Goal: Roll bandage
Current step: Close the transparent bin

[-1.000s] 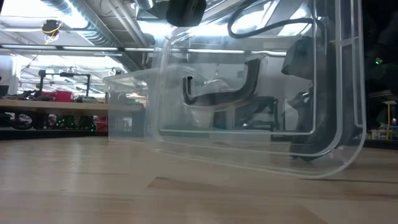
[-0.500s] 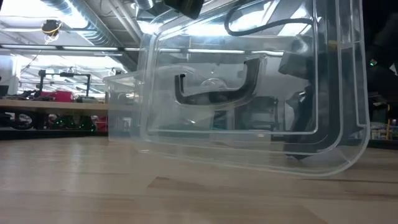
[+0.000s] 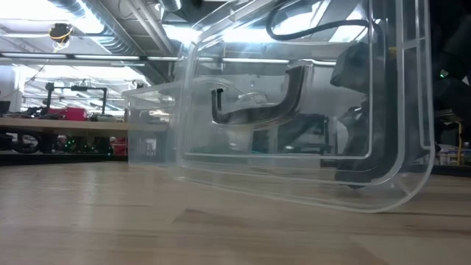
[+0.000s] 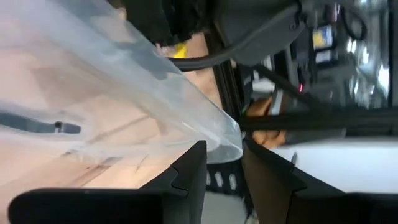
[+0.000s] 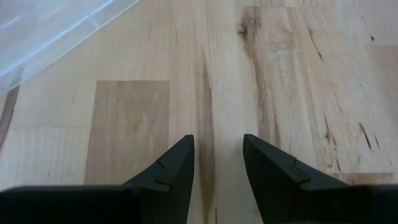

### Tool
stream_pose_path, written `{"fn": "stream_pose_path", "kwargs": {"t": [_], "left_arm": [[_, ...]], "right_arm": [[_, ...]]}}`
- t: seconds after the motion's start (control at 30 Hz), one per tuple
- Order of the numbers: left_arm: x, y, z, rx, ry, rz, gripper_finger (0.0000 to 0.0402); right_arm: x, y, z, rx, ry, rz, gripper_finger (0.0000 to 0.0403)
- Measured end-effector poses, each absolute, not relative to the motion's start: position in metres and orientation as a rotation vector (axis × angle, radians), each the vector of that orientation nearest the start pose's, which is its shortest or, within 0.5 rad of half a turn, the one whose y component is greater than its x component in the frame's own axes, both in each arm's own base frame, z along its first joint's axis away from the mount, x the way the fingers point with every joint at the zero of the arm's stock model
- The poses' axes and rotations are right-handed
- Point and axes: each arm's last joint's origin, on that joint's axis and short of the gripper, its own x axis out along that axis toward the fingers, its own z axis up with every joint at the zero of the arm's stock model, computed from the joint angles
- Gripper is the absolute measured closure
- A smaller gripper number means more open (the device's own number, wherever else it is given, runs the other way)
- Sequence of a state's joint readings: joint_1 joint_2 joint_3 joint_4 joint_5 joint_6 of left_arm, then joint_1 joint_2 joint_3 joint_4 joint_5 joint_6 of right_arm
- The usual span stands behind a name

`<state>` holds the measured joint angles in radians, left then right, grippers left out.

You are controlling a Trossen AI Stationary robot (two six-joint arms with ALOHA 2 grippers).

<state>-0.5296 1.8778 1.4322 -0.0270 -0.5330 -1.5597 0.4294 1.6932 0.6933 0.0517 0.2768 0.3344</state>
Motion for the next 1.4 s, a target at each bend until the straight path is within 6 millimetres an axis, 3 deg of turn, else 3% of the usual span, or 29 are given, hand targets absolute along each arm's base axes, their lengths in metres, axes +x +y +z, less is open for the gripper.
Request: {"fn": "stream_pose_path", "kwargs": {"t": [0.3,1.4], "left_arm": [[0.364,-0.214,0.256,-1.432,0.176,0.489,0.0304],[0.361,-0.212,0.257,-1.577,-0.017,0.575,0.0304]], "right_arm": [[0.268,0.114,0.114,-0.017,0.897,-0.009,0.026],[0.268,0.115,0.115,-0.015,0.893,-0.006,0.026]]}}
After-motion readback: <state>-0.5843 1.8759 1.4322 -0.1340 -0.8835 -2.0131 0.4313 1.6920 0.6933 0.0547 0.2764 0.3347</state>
